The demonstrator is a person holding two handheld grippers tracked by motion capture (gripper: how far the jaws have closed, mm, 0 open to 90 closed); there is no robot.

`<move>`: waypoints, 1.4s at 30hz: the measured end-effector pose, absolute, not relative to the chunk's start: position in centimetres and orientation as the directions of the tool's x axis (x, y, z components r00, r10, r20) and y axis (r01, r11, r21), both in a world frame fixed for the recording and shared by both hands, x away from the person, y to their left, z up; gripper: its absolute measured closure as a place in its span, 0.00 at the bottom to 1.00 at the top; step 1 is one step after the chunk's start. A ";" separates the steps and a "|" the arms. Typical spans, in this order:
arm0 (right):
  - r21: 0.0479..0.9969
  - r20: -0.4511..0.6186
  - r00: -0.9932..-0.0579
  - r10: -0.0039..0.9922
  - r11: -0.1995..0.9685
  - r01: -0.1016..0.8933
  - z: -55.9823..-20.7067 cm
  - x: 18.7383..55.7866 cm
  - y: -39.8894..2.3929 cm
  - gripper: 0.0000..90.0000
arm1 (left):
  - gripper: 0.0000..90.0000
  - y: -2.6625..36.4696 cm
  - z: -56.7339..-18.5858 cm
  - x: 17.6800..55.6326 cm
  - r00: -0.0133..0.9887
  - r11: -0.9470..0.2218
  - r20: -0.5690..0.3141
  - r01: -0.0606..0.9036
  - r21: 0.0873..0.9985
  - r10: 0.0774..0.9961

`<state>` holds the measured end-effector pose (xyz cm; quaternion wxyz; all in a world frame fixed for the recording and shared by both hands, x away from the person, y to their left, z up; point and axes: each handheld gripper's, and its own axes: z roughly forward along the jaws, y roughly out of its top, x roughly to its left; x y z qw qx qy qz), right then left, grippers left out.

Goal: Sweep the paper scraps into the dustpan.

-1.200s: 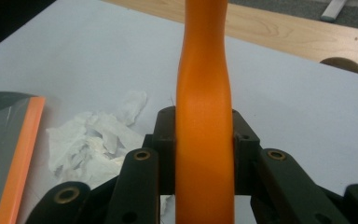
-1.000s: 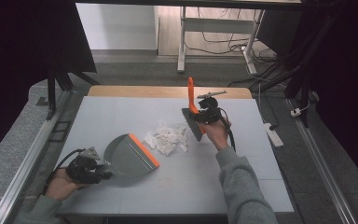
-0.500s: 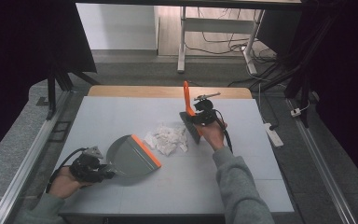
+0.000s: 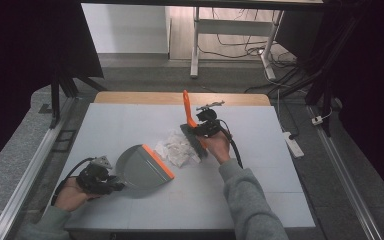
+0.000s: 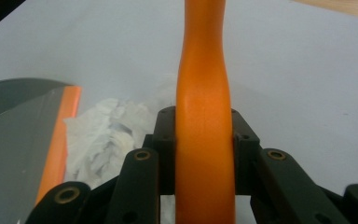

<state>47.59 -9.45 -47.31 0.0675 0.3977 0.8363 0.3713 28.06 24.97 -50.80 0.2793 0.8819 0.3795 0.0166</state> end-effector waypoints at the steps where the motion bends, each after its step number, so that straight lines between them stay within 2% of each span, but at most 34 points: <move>1: 0.674 0.182 -0.676 0.714 0.410 0.615 -47.3 47.4 -9.2 0.78 | 0.69 25.0 -50.8 28.1 0.712 -0.556 -0.183 0.660 0.505 0.678; 10: 0.681 0.200 -0.729 0.655 0.442 0.584 -47.4 45.5 -6.5 0.78 | 0.69 24.9 -50.8 28.1 0.712 -0.557 -0.184 0.661 0.503 0.678; 12: 0.683 0.240 -0.740 0.628 0.432 0.588 -47.3 44.9 -5.8 0.78 | 0.69 24.9 -50.8 28.1 0.712 -0.557 -0.184 0.661 0.503 0.678; 16: 0.688 0.250 -0.785 0.567 0.467 0.556 -47.3 43.4 -4.0 0.78 | 0.69 24.9 -50.8 28.1 0.711 -0.556 -0.185 0.661 0.503 0.679; 20: 0.719 0.291 -0.808 0.512 0.440 0.538 -46.2 42.6 -3.4 0.78 | 0.69 24.9 -50.8 28.1 0.710 -0.555 -0.186 0.662 0.503 0.679; 21: 0.742 0.248 -0.812 0.528 0.435 0.509 -45.3 42.7 -3.7 0.78 | 0.69 24.9 -50.8 28.0 0.710 -0.555 -0.185 0.662 0.503 0.679; 28: 0.764 0.193 -0.752 0.630 0.384 0.518 -44.0 44.9 -6.6 0.78 | 0.69 24.9 -50.9 28.0 0.710 -0.554 -0.186 0.662 0.504 0.679; 35: 0.734 0.117 -0.652 0.749 0.377 0.565 -44.8 48.5 -9.5 0.78 | 0.69 24.8 -51.0 28.1 0.714 -0.561 -0.187 0.661 0.498 0.675; 42: 0.694 0.080 -0.613 0.786 0.398 0.600 -46.0 50.5 -10.1 0.78 | 0.69 24.7 -51.0 28.1 0.717 -0.562 -0.190 0.659 0.500 0.671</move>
